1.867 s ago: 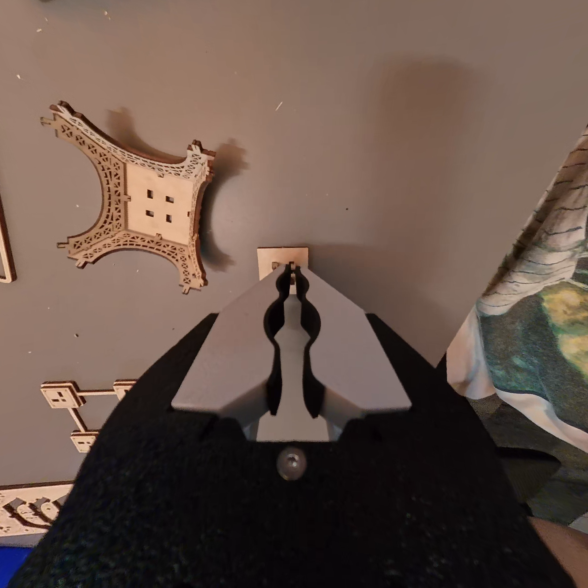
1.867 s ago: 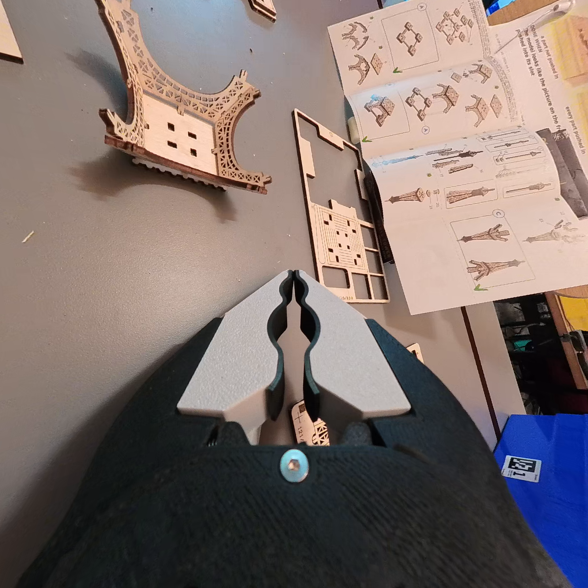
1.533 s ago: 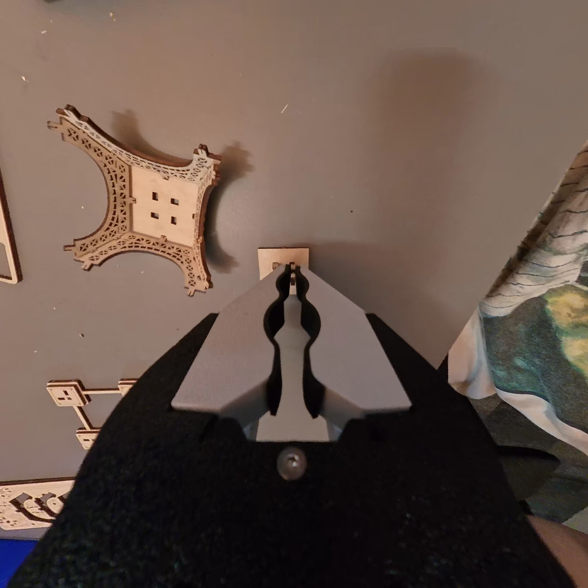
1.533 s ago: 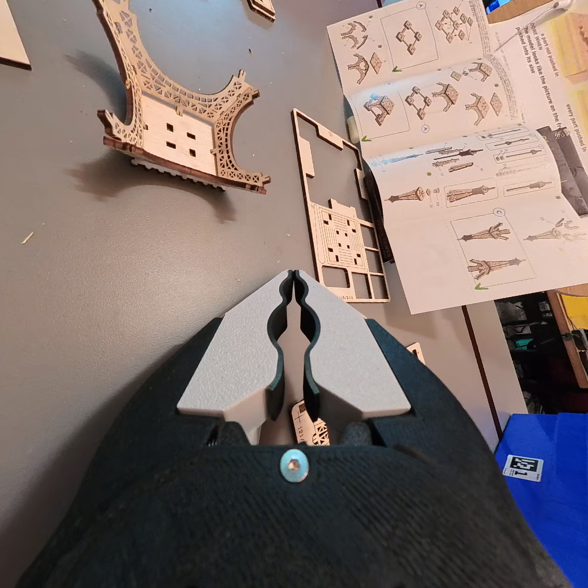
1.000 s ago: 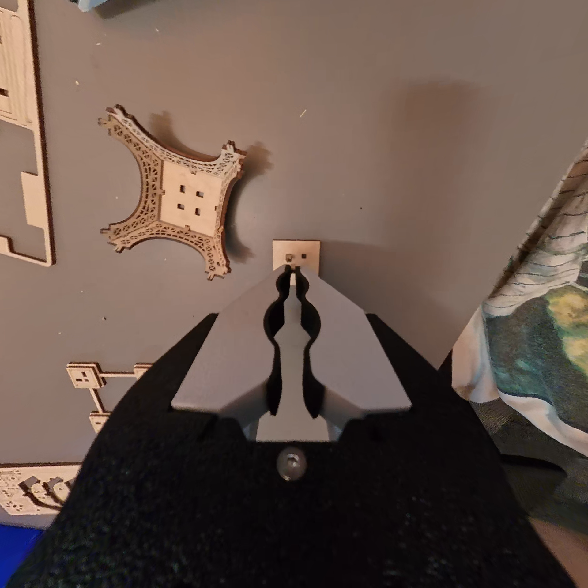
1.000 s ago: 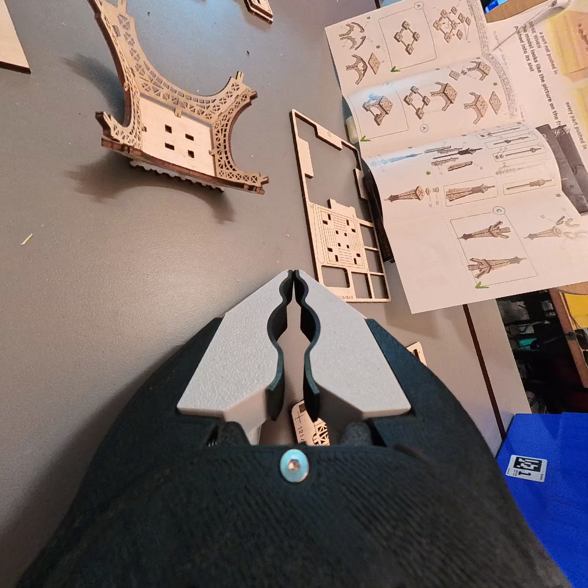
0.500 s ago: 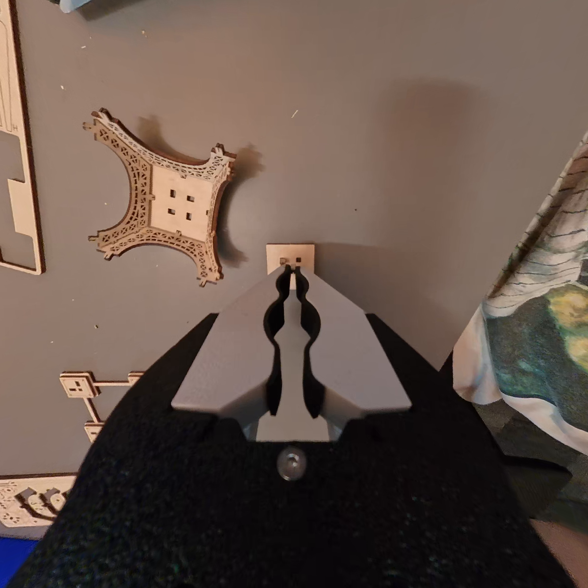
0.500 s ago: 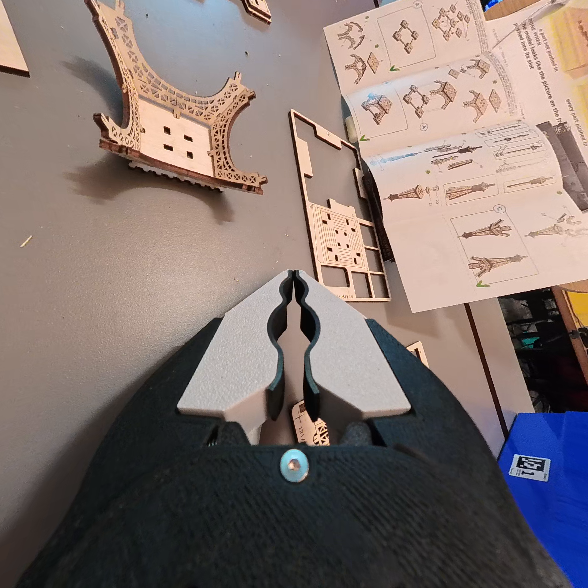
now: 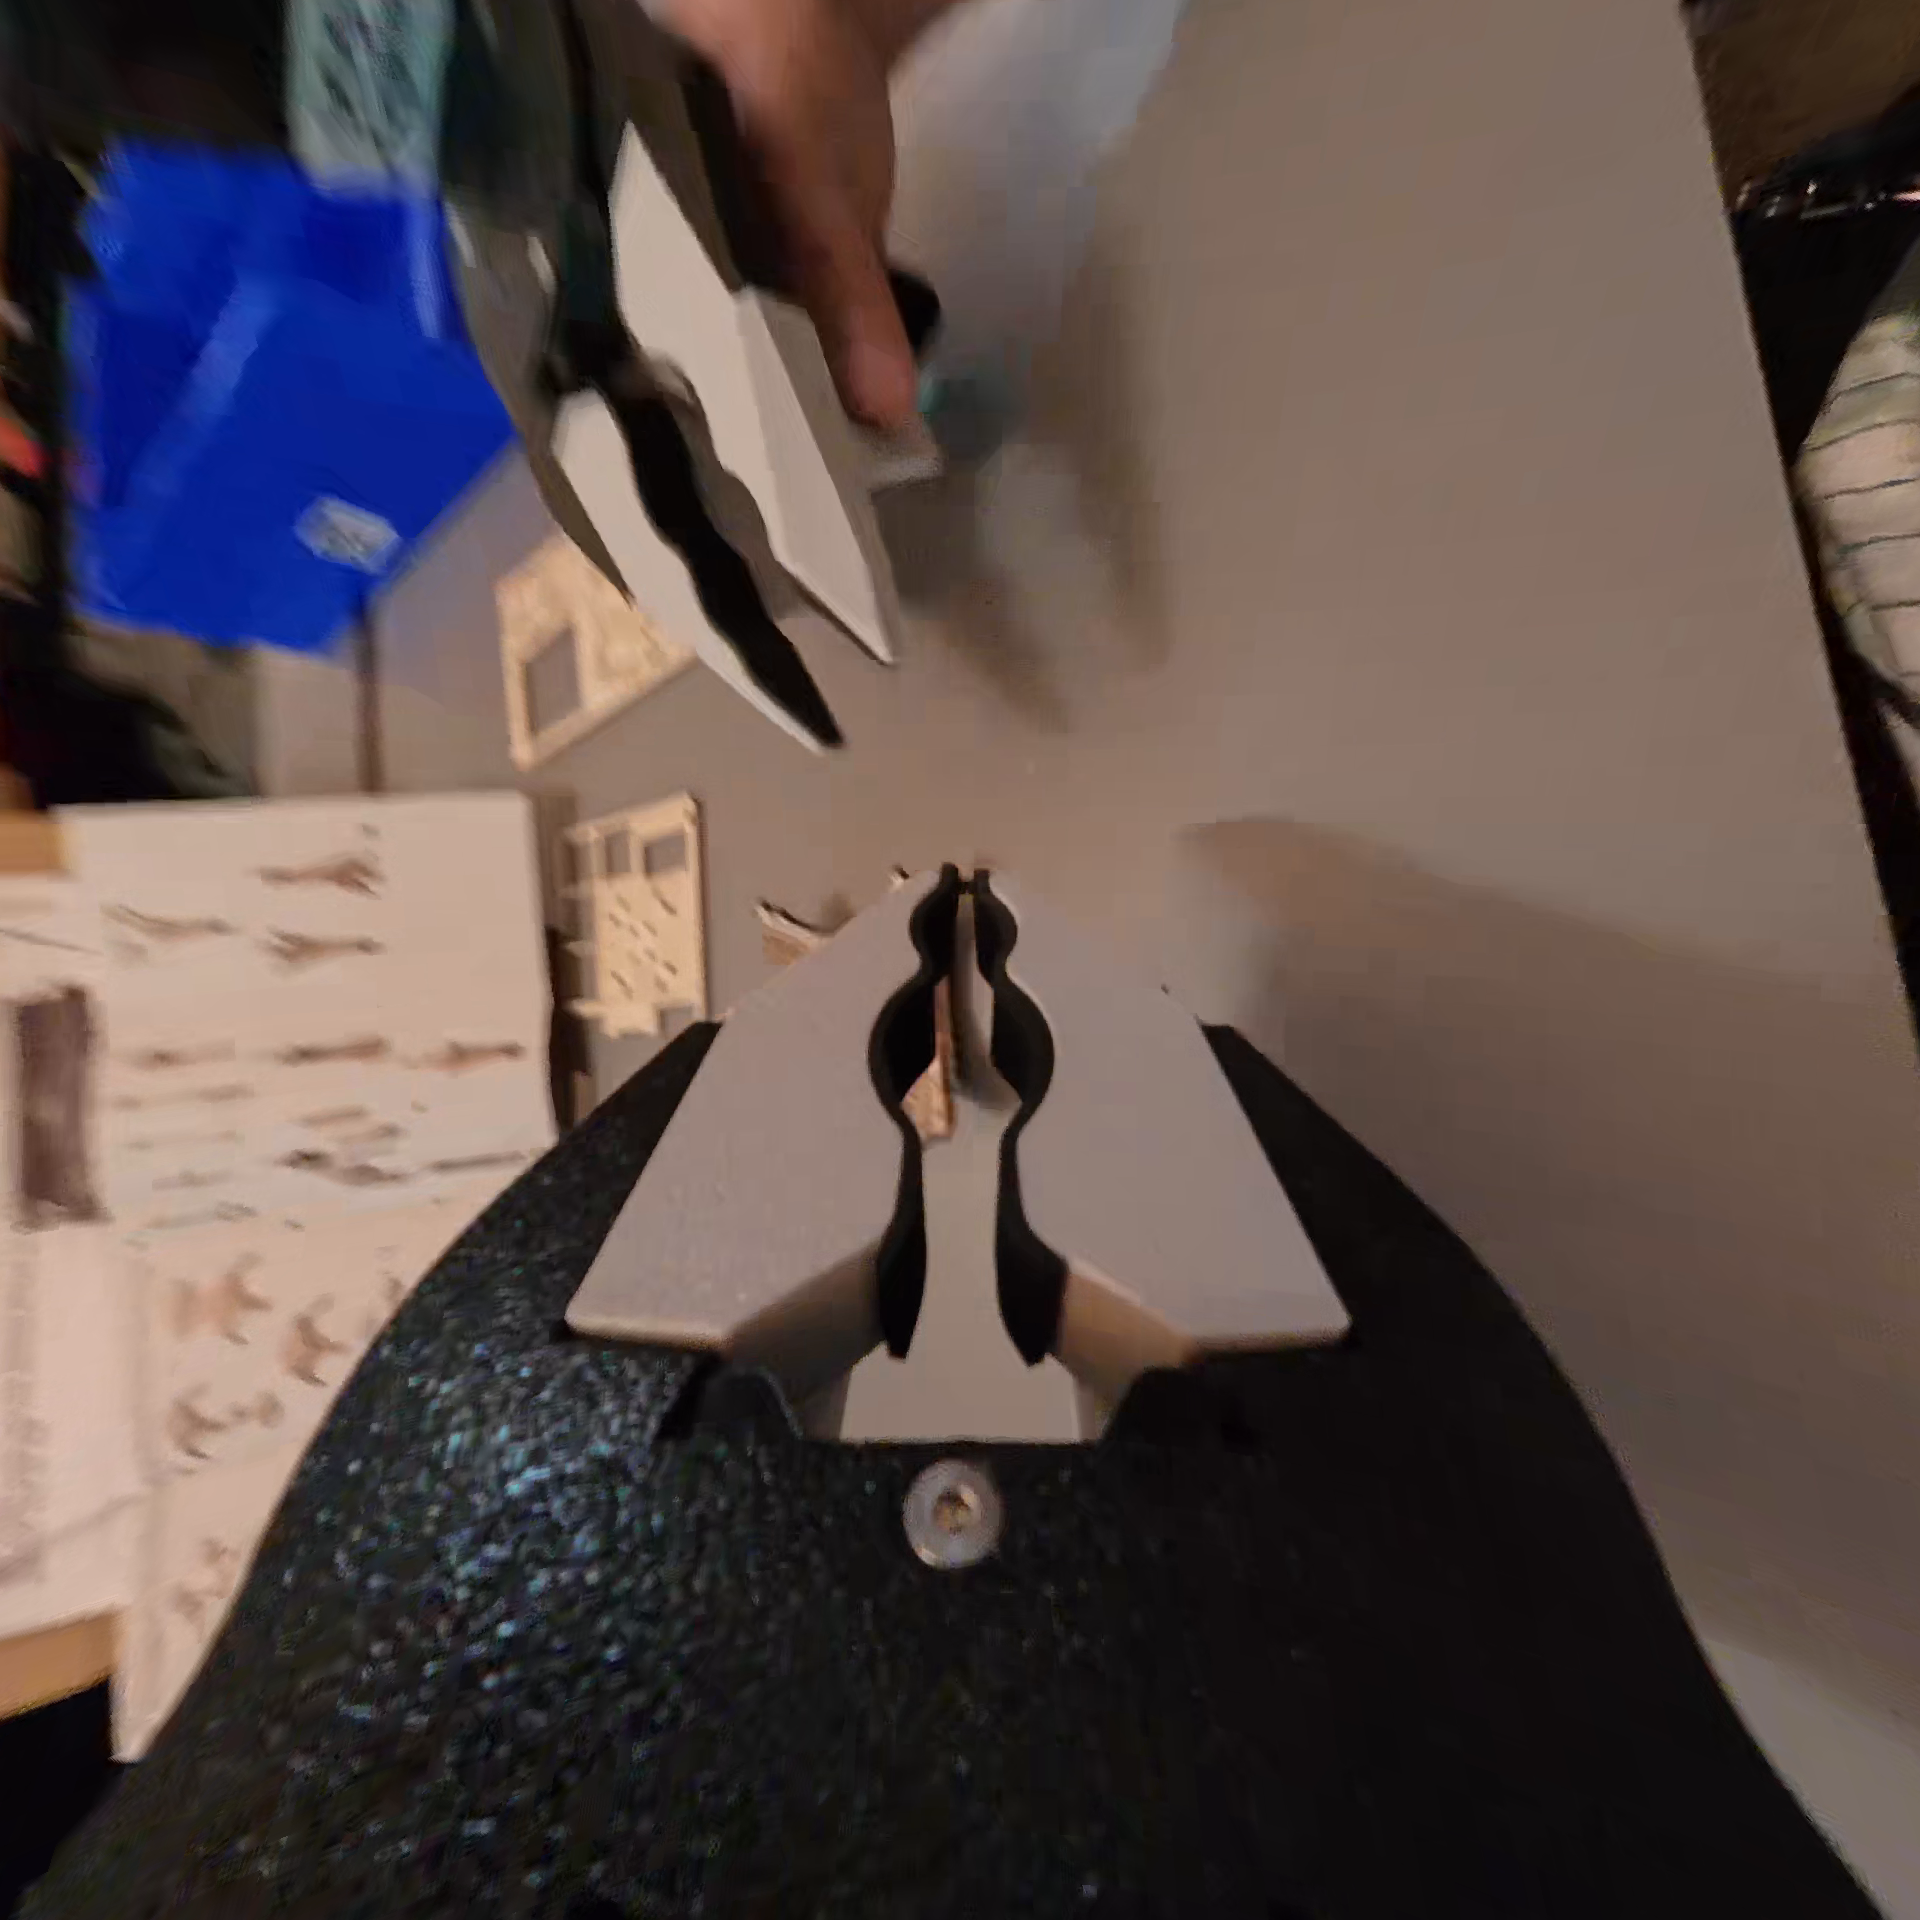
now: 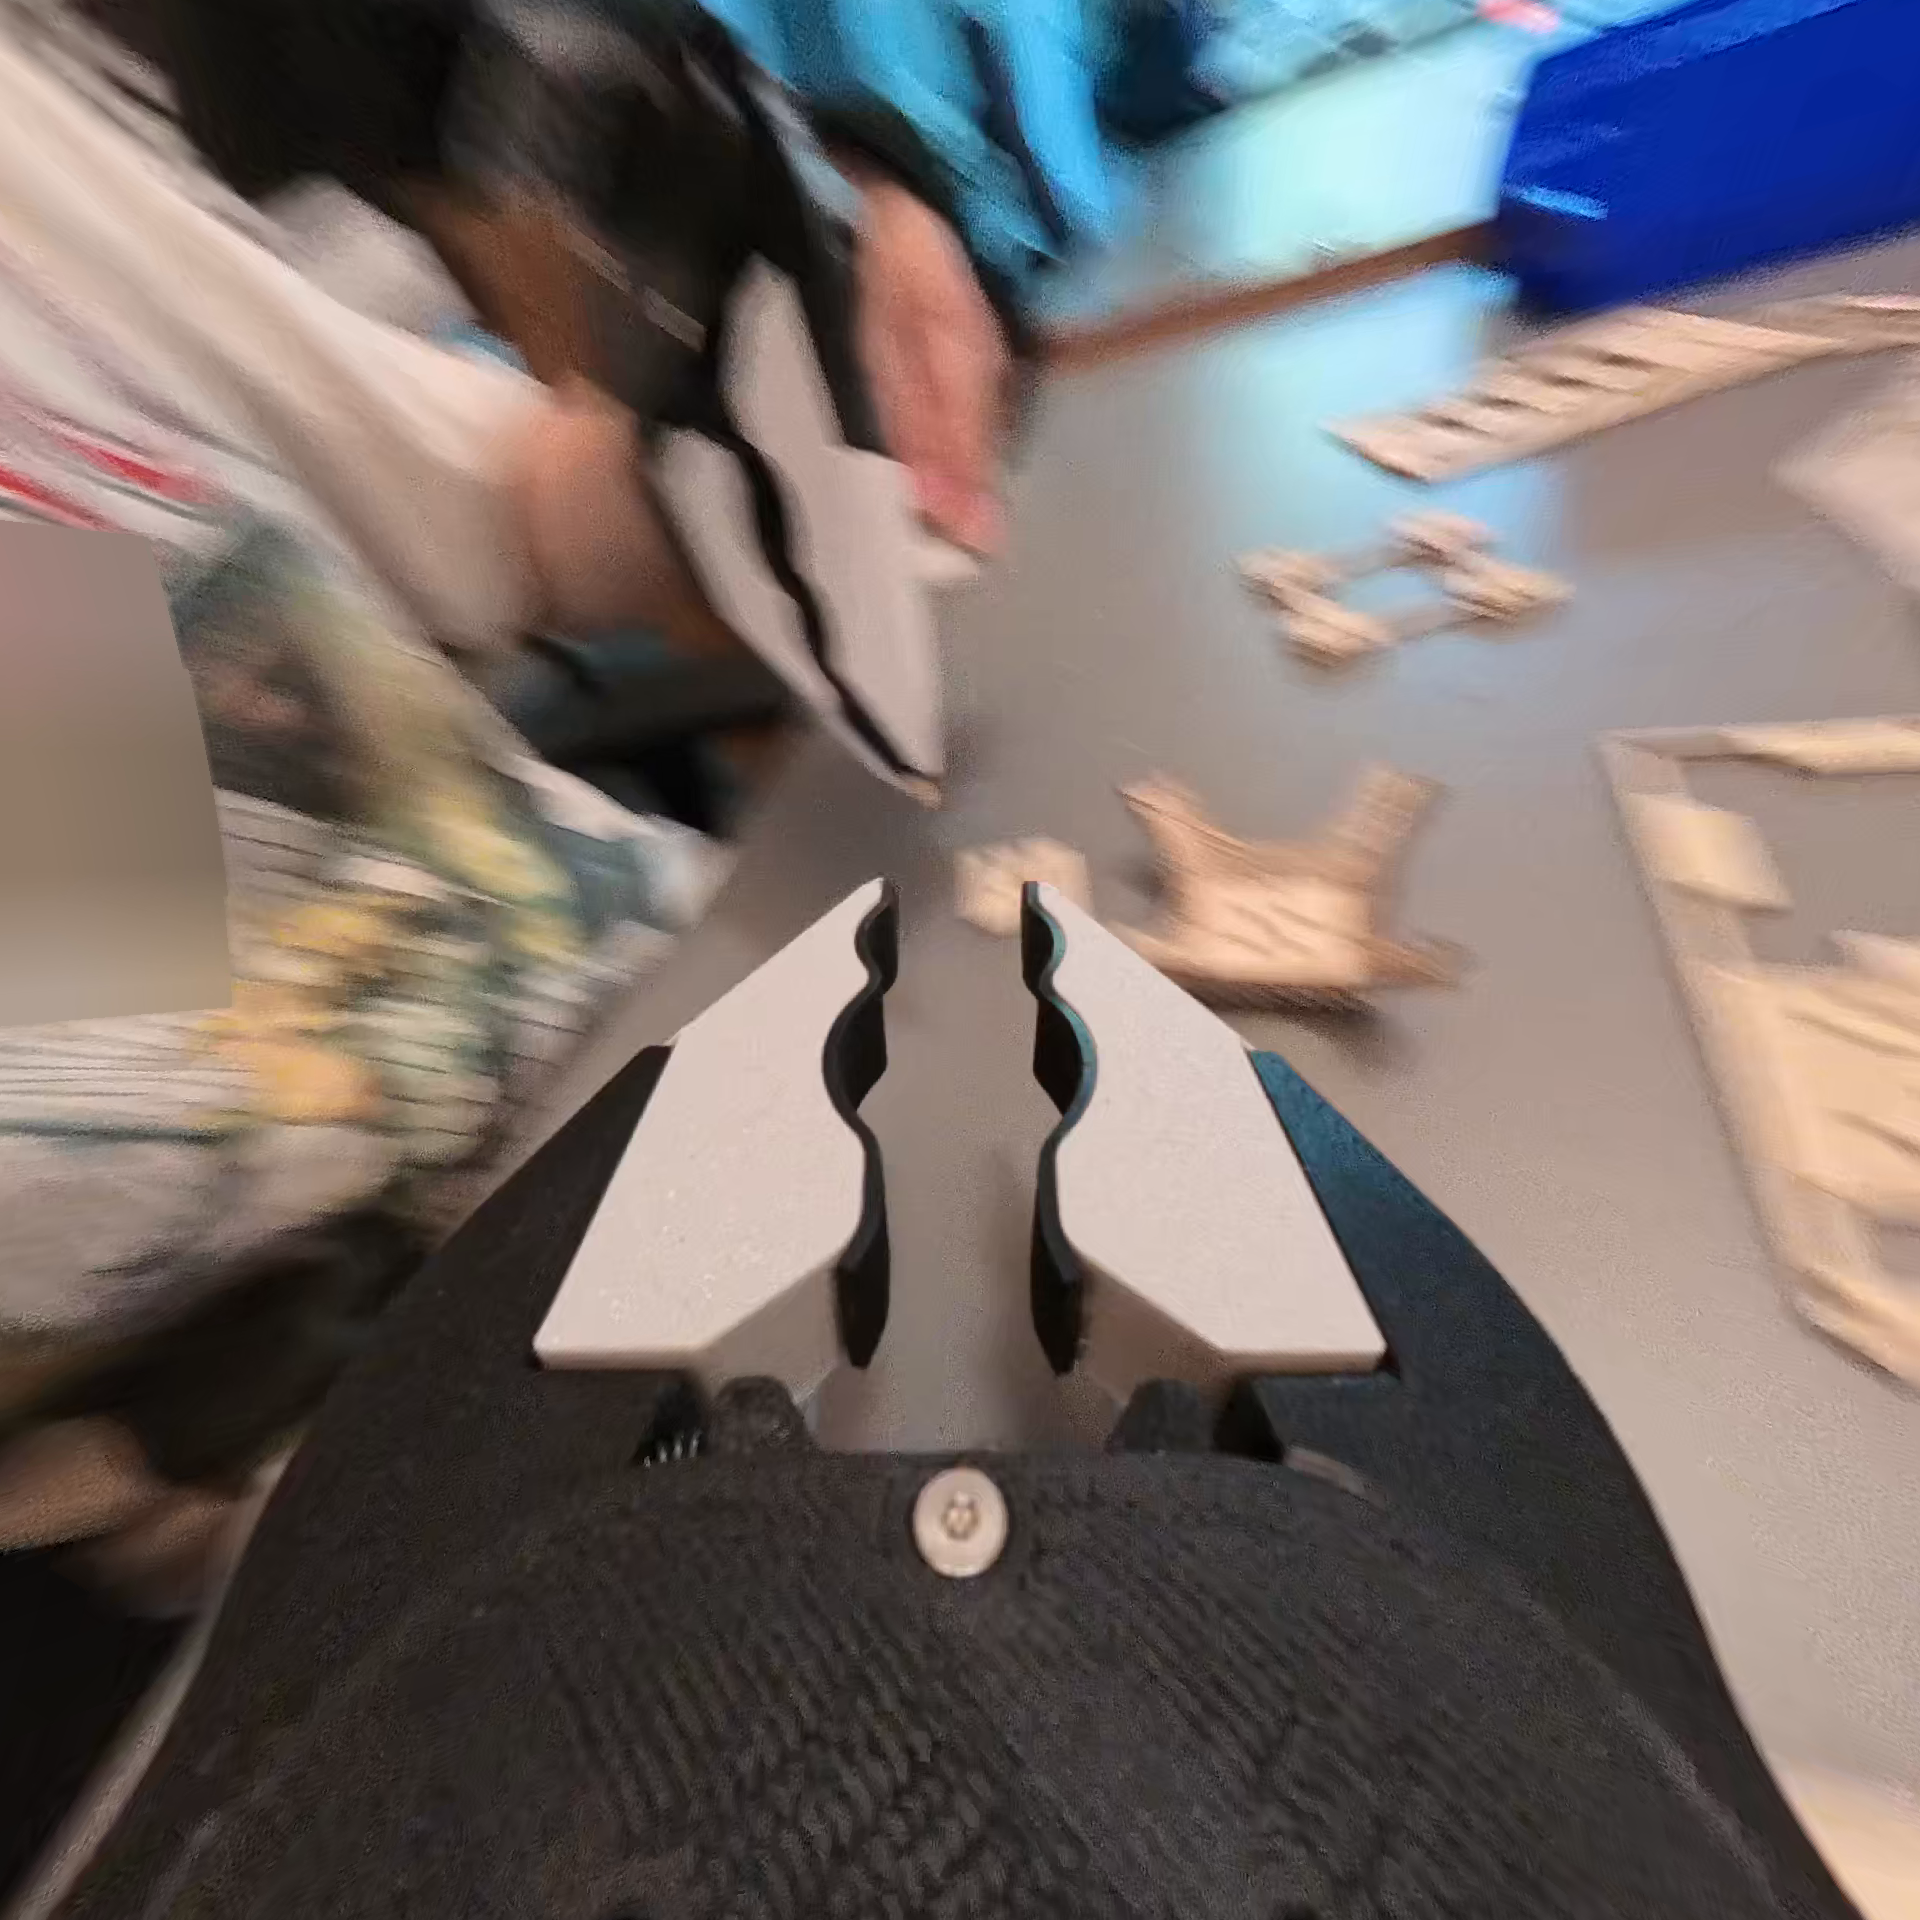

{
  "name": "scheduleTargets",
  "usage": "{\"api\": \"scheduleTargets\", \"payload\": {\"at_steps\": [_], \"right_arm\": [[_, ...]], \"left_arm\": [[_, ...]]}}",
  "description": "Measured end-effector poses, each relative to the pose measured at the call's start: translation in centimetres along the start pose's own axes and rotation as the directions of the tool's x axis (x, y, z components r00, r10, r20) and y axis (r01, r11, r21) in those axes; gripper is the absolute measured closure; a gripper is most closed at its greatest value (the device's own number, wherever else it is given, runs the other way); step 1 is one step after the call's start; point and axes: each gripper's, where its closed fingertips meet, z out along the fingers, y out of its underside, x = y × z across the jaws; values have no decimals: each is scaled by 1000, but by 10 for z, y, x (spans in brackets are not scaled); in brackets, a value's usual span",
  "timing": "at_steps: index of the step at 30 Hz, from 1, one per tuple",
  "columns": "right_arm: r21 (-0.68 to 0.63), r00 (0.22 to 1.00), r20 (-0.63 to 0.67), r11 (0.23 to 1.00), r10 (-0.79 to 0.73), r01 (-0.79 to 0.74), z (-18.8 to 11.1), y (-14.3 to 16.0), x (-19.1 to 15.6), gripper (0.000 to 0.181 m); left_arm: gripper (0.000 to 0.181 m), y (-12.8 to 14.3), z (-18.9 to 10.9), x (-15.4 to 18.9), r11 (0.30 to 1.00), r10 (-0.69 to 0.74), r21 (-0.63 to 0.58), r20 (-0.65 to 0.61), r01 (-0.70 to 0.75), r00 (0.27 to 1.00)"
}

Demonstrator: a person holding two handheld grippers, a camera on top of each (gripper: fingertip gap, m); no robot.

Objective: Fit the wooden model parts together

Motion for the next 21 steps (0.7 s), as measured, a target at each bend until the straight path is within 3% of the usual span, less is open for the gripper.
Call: {"api": "scheduleTargets", "payload": {"at_steps": [1,3,7,11,21], "right_arm": [[29,997,80,999,19,-22,6,-3,-12,160],[49,979,200,997,50,-61,15,-7,-30,157],[131,956,282,984,79,-120,22,-20,-40,164],[201,948,302,966,96,-162,18,-29,-37,175],[212,952,293,966,85,-151,16,-31,-35,181]], "left_arm": [[181,-7,-3,-2,997,56,42,38,-58,998],[181,-17,-8,-5,990,114,76,98,-121,989],[181,-36,-16,-6,974,141,157,131,-161,981],[181,-42,-18,-9,967,167,167,146,-191,975],[181,-43,-16,-15,965,193,144,171,-219,966]]}}
